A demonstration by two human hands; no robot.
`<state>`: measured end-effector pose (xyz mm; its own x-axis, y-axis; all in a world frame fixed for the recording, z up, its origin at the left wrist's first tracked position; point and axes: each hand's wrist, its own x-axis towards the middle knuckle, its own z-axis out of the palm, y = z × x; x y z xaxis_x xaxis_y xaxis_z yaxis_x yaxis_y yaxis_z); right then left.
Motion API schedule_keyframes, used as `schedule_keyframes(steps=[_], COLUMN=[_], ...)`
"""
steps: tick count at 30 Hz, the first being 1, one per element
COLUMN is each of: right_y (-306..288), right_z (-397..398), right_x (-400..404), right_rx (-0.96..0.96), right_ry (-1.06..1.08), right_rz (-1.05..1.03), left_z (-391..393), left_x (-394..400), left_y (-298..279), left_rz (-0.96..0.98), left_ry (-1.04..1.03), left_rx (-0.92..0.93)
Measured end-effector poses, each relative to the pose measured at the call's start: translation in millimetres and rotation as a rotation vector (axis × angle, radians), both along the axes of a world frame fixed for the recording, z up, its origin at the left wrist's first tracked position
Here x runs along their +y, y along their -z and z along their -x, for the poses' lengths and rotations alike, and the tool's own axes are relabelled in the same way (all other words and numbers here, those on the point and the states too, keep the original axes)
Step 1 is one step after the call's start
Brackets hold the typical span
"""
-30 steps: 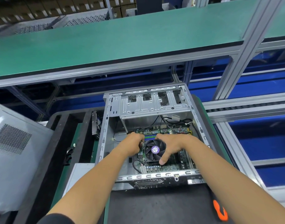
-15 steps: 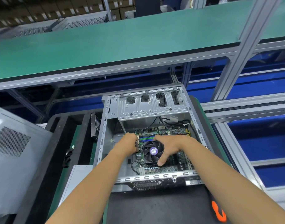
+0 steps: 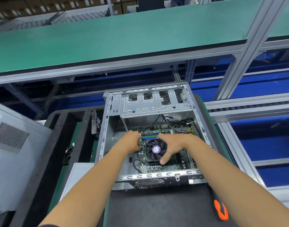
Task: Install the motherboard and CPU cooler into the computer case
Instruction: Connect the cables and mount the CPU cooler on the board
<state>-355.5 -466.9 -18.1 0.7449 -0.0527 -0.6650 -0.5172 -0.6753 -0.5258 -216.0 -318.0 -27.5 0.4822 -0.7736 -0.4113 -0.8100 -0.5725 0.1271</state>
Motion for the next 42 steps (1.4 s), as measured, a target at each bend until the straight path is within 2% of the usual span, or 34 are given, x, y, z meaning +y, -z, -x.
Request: schedule_keyframes(steps=[3, 6, 8, 13, 19, 22, 42], right_y=[-3, -5, -6, -3, -3, 0, 0], right_z=[4, 4, 2, 0, 2, 2, 3], right_x=[1, 4, 3, 1, 2, 1, -2], right_rx=[-0.022, -0.098, -0.14, -0.154, -0.085, -0.044, 0.083], right_ry=[0.038, 0.103, 0.158, 0.188, 0.243, 0.233, 0.3], right_rz=[-0.031, 0.113, 0.22, 0.269, 0.153, 0.135, 0.094], left_z=[-8, -4, 7, 16, 18, 22, 22], left_x=[8, 6, 2, -3, -4, -6, -10], left_y=[-9, -17, -16, -2, 5, 8, 1], left_rz=[0.137, 0.473, 0.537, 0.292, 0.177, 0.158, 0.122], left_ry=[-0.036, -0.099, -0.013, 0.225, 0.377, 0.381, 0.389], left_rx=[0.038, 0.145, 0.213, 0.338, 0.269, 0.218, 0.257])
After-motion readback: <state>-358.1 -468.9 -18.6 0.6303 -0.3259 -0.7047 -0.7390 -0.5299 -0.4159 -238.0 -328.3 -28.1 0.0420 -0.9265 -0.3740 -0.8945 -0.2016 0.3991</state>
